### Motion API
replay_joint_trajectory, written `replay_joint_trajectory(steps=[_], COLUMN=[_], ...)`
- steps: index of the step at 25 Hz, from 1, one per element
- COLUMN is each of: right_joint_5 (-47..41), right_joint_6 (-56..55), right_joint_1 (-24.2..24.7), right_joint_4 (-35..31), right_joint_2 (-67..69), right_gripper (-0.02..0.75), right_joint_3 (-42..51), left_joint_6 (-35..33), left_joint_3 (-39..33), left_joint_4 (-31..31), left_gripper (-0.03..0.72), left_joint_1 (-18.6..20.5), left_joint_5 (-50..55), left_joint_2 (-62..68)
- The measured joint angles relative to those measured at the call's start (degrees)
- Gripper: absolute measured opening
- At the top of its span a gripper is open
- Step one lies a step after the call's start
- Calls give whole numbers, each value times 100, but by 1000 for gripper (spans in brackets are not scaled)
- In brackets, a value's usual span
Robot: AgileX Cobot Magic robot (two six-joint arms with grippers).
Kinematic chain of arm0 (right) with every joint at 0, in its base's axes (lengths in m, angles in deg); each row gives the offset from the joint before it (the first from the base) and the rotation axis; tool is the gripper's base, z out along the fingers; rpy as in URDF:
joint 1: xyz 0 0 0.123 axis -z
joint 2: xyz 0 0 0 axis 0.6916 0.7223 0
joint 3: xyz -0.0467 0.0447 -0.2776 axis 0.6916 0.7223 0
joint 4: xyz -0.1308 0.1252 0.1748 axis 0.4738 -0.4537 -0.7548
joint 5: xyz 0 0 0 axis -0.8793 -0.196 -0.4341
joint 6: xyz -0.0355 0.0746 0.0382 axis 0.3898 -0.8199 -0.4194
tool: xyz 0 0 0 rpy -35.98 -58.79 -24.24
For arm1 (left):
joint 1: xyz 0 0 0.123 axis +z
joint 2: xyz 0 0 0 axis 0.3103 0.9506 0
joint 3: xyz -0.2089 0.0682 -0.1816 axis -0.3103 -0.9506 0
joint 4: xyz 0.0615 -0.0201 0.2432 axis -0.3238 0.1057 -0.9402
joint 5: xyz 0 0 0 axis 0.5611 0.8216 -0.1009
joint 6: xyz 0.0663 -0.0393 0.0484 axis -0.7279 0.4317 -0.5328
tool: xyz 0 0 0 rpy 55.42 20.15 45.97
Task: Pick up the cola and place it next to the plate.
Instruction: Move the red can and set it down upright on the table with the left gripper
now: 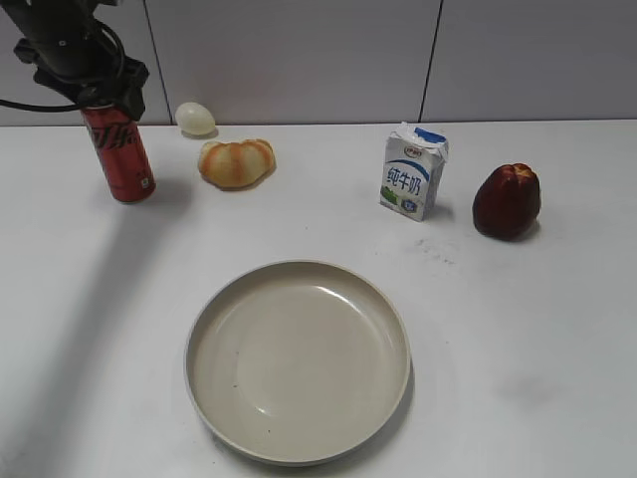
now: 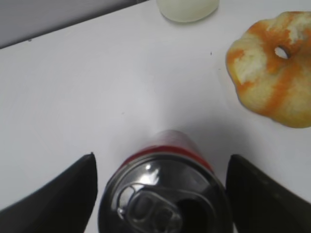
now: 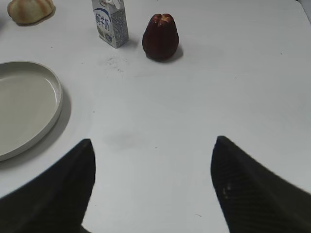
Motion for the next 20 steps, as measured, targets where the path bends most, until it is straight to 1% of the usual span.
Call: replay_joint_trajectory(steps=[3,7,11,14,17,18,20], right_joint_5=[0,0,0,0,0,0,0], right_joint_6=[0,0,0,0,0,0,0], right_joint_1=[0,0,0,0,0,0,0], right_joint_4=[0,0,0,0,0,0,0], right_joint_2=[0,0,0,0,0,0,0], right_gripper=[592,592,592,592,592,592,592], right_joint_3=[0,0,0,0,0,0,0], left_joint_6=[0,0,0,108,433,515,672], left_joint_3=[0,0,0,-14,-366,-571,-1225], left_joint_4=[52,76,87,59,-54,-118,-220], left_gripper=[536,533,533,533,533,533,533], left_joint_1=[0,0,-7,-61,-209,-281,-441], left_joint_5=[17,101,530,895,969,939,766], left_joint_2=[0,-20,-228,-651,-1249,-1455,-1986])
